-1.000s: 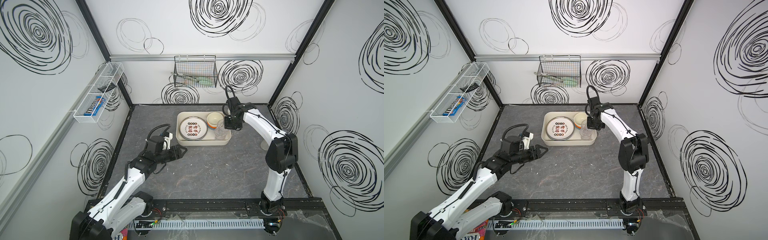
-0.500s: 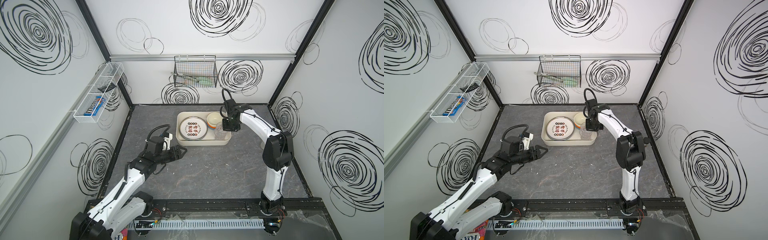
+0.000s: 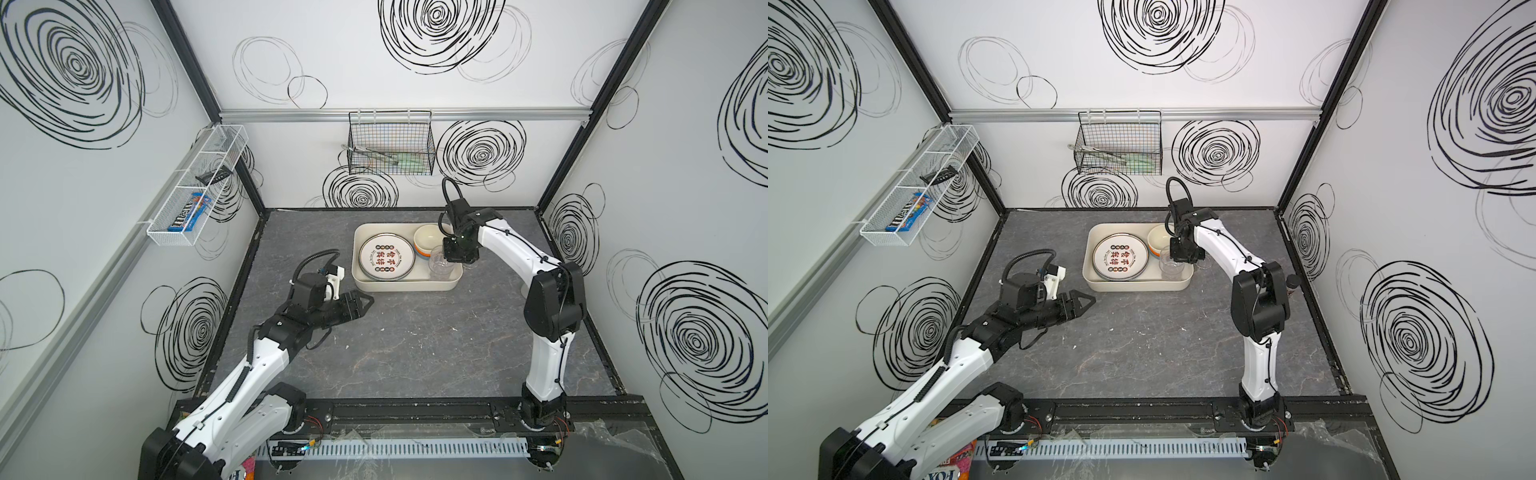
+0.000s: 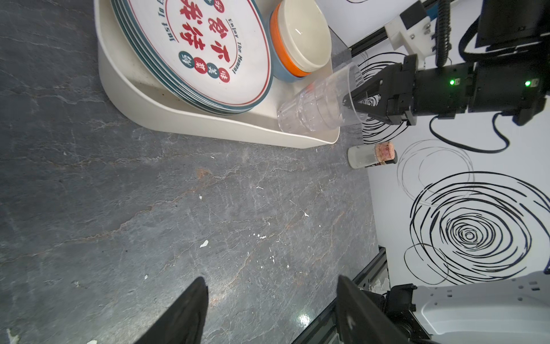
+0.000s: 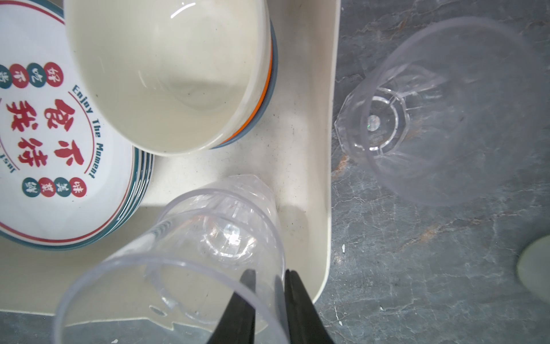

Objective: Place the mixed dishes into the plastic bin

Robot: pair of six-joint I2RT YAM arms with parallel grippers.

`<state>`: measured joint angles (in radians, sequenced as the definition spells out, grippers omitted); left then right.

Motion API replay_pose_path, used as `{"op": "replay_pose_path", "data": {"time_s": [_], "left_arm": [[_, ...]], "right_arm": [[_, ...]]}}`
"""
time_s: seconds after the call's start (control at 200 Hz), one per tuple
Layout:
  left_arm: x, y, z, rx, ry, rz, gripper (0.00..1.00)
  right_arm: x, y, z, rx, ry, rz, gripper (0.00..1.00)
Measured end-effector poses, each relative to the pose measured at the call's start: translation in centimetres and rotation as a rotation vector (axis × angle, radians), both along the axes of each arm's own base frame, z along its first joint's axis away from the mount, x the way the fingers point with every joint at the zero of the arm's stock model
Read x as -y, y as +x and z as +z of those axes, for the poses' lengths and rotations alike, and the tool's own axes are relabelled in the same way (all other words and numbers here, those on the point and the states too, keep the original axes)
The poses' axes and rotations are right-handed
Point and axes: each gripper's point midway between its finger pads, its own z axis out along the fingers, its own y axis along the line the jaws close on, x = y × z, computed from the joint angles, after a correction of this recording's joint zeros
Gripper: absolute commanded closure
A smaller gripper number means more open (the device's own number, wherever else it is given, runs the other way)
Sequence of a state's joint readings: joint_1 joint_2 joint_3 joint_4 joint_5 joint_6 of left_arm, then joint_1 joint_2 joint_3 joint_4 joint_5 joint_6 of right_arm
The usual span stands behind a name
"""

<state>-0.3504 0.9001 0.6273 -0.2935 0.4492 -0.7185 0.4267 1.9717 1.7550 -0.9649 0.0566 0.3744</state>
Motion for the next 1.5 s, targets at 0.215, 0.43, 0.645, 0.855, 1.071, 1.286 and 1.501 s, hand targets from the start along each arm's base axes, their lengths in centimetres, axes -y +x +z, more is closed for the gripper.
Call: {"op": "replay_pose_path", "data": {"time_s": [0.215,0.43,0.645,0.855,1.071,1.286,1.501], "left_arm": [[0.0,0.0,0.1,-0.001,-0.004,0.003,0.28],[0.4,-0.2,0.2,-0.004,-0.011,-0.005,0.28],[1.7,-0.9,0.3,-0.002,-0.018,-0.049,0.27],[3.6,-1.6,-0.3,-0.01,-0.003,-0.106,0.27],[5.6,-1.5,-0.2,-0.003,0.01,-0.15,0.27],[7.6,-1.4,0.4,0.016,0.027,-0.187,0.27],[8.7,-1.8,0.4,0.031,0.052,-0.212,0.27]], "right_arm": [[0.0,0.1,0.5,0.02,0.009,-0.005,0.65],[0.3,-0.4,3.2,0.085,0.037,-0.008,0.61],[1.4,-0.8,6.7,0.175,0.079,-0.027,0.57],[5.0,-0.7,7.8,0.221,0.116,-0.112,0.55],[8.2,0.1,6.5,0.218,0.149,-0.202,0.52],[10.3,0.8,5.6,0.216,0.19,-0.27,0.52],[11.6,2.4,3.5,0.19,0.216,-0.327,0.49]]}}
